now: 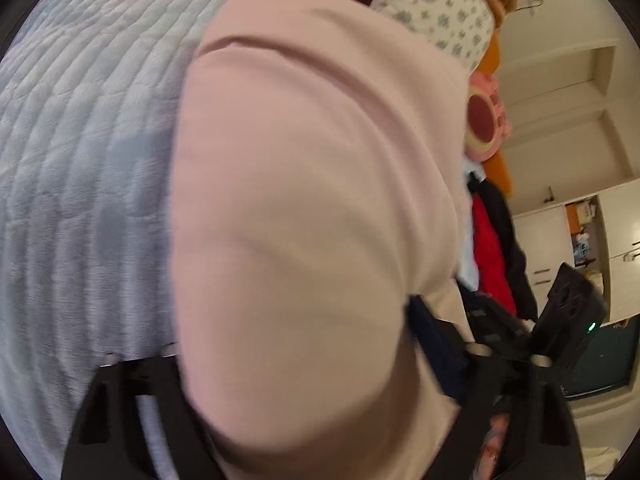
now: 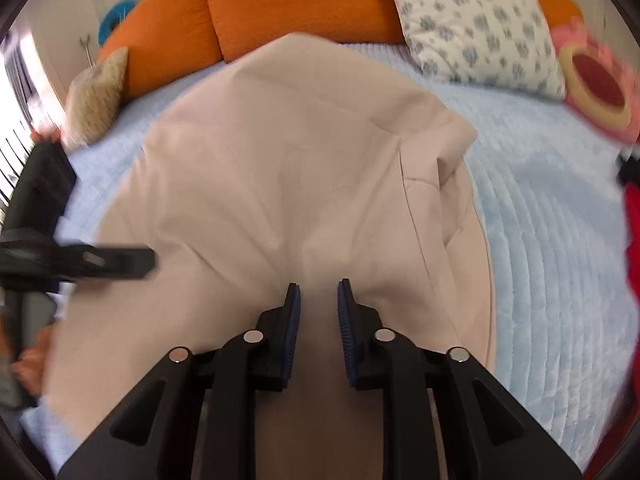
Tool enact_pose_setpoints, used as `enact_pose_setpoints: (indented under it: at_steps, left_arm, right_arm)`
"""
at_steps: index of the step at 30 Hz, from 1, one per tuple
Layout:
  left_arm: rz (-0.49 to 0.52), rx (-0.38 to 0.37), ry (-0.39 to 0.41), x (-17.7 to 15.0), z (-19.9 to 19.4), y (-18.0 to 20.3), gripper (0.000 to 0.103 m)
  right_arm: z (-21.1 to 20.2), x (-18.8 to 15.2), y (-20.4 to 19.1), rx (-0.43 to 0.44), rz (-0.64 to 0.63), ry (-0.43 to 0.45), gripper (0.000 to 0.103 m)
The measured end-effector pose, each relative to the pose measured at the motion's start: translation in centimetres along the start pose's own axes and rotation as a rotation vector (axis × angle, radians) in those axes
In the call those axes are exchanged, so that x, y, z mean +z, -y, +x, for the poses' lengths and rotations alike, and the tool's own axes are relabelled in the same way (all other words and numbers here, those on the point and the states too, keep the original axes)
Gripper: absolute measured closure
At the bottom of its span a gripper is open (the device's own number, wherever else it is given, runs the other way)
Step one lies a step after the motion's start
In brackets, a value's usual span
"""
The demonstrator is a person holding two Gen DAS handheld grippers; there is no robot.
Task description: Fold large clothes
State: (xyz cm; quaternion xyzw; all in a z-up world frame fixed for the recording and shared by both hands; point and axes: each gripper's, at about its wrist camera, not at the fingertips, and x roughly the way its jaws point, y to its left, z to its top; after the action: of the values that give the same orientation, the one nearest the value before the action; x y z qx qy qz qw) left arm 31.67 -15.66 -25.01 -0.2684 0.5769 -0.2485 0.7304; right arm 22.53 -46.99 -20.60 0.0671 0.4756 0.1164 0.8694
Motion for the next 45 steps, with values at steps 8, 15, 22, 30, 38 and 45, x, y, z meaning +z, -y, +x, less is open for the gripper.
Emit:
enact_pose_setpoints:
  at_steps: [8,15,22,30,38,45]
  left_arm:
    - [0.043,-0.082,-0.012,-0.1,-0.1,-1.7,0.039]
    - [0.071,-0.101,-0.009,-0.5,-0.3,-1.7,0.04]
    - [0.072,-0.104,-0.019,0.0,-0.6,-2.0,0.036]
    - [0.074,-0.02,0.021,0.8,-0.4,0.5,0.027]
    - [0.231,0.166,0.127,-0.8,-6.2,4.2,0.065]
    - [0.171,0.282,0.266,-5.4,-22.7,-2.2,0.065]
  right_arm:
    - [-3.7,-1.4,12.6,0.294,0.343,-0.105,0.009]
    - [1.8,-3.1,13.1,0.518,0.438,-0.205,0.004]
    - [5.0,-0.2,8.3,0.435,0.372,-0.292,0.003]
    - [8.0,1.4,1.8,0.485,0.313,-0.322,0.008]
    - [5.9,1.8,-3.4,0.475,0.277,-0.258,0.051]
    - [5.8,3.8,-19.9,0.601,0.058,-0.294,0.051]
